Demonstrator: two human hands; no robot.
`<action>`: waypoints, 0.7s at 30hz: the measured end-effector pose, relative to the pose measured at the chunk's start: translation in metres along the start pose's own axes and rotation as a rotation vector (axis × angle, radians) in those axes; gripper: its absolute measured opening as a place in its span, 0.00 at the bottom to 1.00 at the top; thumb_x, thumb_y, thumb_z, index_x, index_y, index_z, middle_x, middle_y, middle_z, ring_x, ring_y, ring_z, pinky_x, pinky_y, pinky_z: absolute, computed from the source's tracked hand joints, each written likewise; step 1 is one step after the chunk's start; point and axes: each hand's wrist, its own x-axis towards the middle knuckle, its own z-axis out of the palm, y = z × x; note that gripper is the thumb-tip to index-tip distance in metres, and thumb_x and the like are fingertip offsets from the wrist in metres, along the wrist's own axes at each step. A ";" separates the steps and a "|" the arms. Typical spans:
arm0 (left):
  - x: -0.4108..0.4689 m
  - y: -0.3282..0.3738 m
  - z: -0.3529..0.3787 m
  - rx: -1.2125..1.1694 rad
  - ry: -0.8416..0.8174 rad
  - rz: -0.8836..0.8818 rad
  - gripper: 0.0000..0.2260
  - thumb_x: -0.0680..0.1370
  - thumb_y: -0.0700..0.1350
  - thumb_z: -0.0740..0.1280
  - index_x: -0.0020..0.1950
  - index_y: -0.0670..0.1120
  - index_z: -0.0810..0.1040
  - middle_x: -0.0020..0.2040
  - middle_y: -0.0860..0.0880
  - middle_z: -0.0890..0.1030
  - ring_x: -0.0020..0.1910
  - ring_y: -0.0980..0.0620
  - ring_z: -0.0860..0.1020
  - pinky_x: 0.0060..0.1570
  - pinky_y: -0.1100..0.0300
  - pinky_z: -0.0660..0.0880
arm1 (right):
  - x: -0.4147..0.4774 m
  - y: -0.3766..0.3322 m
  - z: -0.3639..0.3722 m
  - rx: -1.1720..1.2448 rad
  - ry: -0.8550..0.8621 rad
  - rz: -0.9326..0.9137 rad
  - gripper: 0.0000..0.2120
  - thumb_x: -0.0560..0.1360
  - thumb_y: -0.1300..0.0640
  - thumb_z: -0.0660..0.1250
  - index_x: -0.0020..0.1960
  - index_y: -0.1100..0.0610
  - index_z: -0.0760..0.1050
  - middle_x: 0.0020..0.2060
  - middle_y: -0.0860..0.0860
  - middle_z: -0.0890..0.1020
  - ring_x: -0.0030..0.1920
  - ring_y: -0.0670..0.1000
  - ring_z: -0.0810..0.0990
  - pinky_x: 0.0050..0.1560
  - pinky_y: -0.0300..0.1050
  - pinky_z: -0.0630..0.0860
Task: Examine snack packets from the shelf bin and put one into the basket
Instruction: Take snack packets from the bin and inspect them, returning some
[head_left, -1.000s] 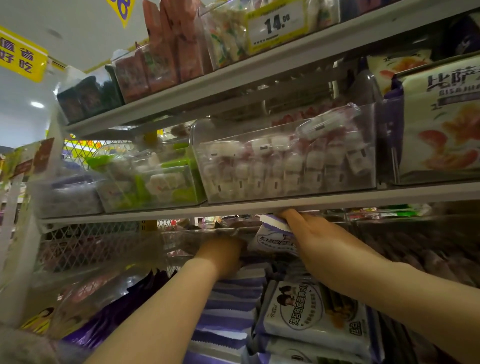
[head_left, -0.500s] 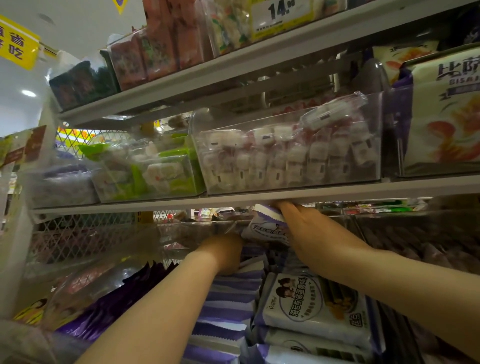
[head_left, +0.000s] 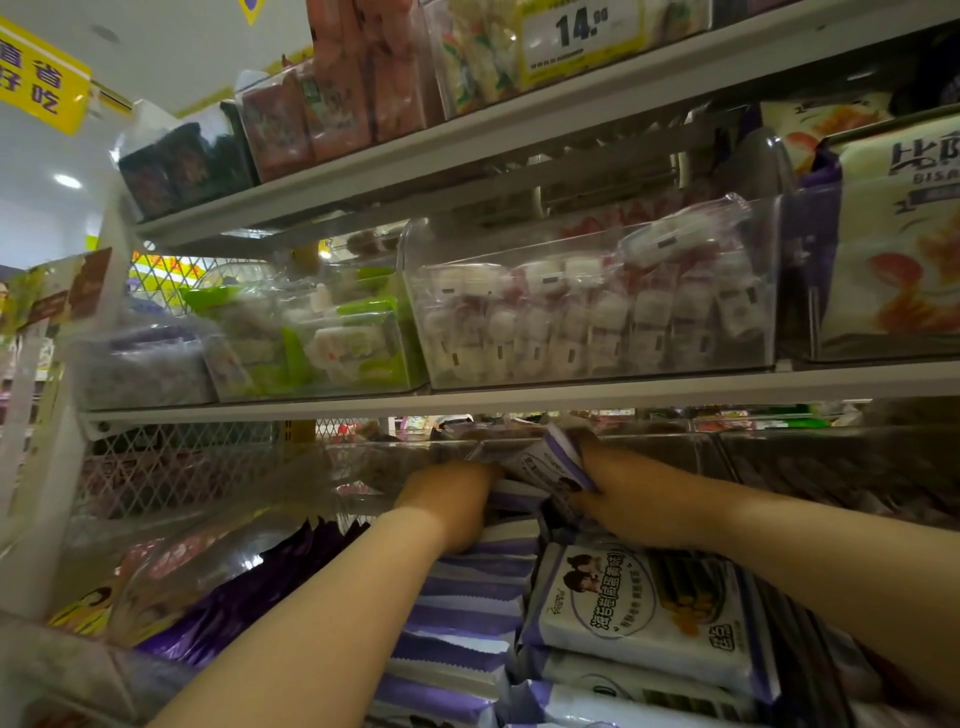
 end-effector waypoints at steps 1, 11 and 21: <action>-0.001 -0.001 -0.002 0.008 0.029 -0.010 0.18 0.79 0.41 0.61 0.69 0.53 0.70 0.64 0.44 0.77 0.60 0.41 0.77 0.57 0.50 0.74 | 0.001 0.002 0.000 -0.018 -0.014 0.008 0.16 0.80 0.59 0.60 0.66 0.55 0.63 0.57 0.53 0.77 0.52 0.49 0.78 0.54 0.43 0.77; -0.070 -0.014 -0.038 0.142 0.736 0.115 0.14 0.69 0.40 0.69 0.54 0.49 0.81 0.48 0.52 0.84 0.35 0.48 0.82 0.40 0.56 0.76 | 0.017 0.003 0.003 -0.173 -0.029 0.074 0.18 0.78 0.61 0.62 0.67 0.60 0.65 0.58 0.58 0.76 0.56 0.57 0.77 0.58 0.52 0.75; -0.157 -0.047 -0.050 0.135 0.956 -0.065 0.15 0.69 0.36 0.73 0.54 0.49 0.79 0.47 0.53 0.84 0.32 0.47 0.78 0.37 0.62 0.64 | 0.001 -0.009 -0.001 -0.290 -0.032 0.004 0.05 0.78 0.52 0.64 0.52 0.46 0.68 0.45 0.45 0.73 0.46 0.49 0.74 0.52 0.42 0.73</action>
